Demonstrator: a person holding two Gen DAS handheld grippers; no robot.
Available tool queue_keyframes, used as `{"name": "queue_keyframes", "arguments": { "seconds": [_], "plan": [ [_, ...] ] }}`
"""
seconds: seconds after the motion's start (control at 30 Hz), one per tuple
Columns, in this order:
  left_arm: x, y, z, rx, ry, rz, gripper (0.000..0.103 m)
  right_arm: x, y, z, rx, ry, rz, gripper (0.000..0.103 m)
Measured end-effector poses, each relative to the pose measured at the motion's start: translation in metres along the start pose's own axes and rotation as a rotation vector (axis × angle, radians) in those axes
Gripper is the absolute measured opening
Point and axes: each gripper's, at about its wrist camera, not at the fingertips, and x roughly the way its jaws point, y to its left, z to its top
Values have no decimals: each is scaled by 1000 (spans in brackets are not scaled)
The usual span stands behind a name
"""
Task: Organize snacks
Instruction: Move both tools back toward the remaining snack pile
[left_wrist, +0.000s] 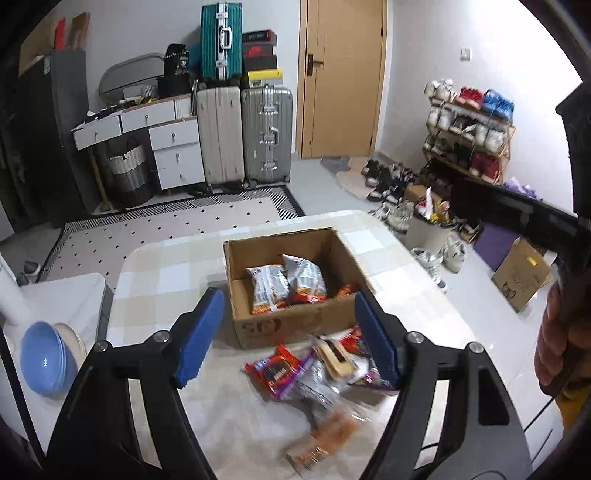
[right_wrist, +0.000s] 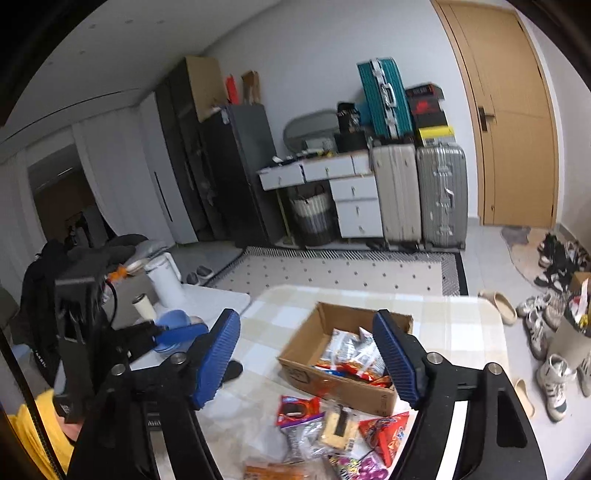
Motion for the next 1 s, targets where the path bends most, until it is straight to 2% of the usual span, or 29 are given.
{"name": "queue_keyframes", "arguments": {
  "seconds": [0.07, 0.2, 0.37, 0.43, 0.53, 0.57, 0.6, 0.8, 1.0],
  "plan": [
    [-20, -1, -13, -21, -18, -1, 81, -19, 10, -5, -2, -32, 4, 88],
    [-56, -12, -39, 12, -50, 10, 81, -54, 22, -25, 53, -104, 34, 97],
    [-81, -30, -62, 35, -76, 20, 83, -75, 29, -52, 102, -136, 57, 100],
    [-90, -33, -73, 31, -90, 23, 84, -84, 29, -72, 124, -141, 70, 101],
    [-108, -36, -97, 33, -129, 43, 91, -91, 17, -111, 228, -159, 105, 102],
    [-110, -35, -106, 28, -141, 56, 101, -92, 15, -124, 242, -156, 96, 102],
    [-106, -32, -108, 22, -148, 69, 102, -90, 13, -131, 244, -152, 83, 102],
    [-110, -21, -158, -5, -150, 91, 102, -80, 10, -184, 198, -88, -28, 102],
    [-85, -5, -202, -57, -80, 105, 102, -59, 11, -222, 135, -15, -85, 102]
  ]
}}
